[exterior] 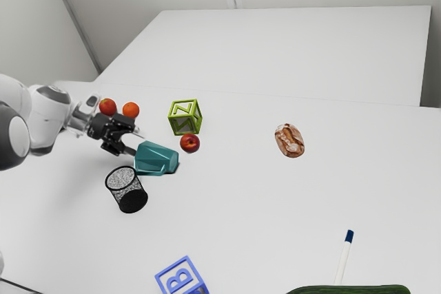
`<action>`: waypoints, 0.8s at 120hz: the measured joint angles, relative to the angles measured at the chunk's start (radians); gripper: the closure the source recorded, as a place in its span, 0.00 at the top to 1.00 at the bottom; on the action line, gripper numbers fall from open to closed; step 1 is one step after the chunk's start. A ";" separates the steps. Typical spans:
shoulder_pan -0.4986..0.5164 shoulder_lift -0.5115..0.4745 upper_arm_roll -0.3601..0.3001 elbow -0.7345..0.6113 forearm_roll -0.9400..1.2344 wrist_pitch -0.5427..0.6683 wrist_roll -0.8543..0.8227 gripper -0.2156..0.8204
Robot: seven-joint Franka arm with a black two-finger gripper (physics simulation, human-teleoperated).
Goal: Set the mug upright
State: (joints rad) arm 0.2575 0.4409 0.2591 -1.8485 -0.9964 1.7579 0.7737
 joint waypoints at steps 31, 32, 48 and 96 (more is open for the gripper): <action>0.001 0.008 -0.001 -0.025 -0.092 -0.041 0.181 0.79; 0.001 0.008 -0.001 -0.027 -0.094 -0.042 0.186 0.79; -0.001 0.008 -0.002 -0.053 -0.137 -0.052 0.252 0.79; -0.007 0.021 -0.004 -0.063 -0.197 -0.056 0.381 0.29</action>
State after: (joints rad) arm 0.2503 0.4620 0.2549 -1.9119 -1.1932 1.7019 1.1545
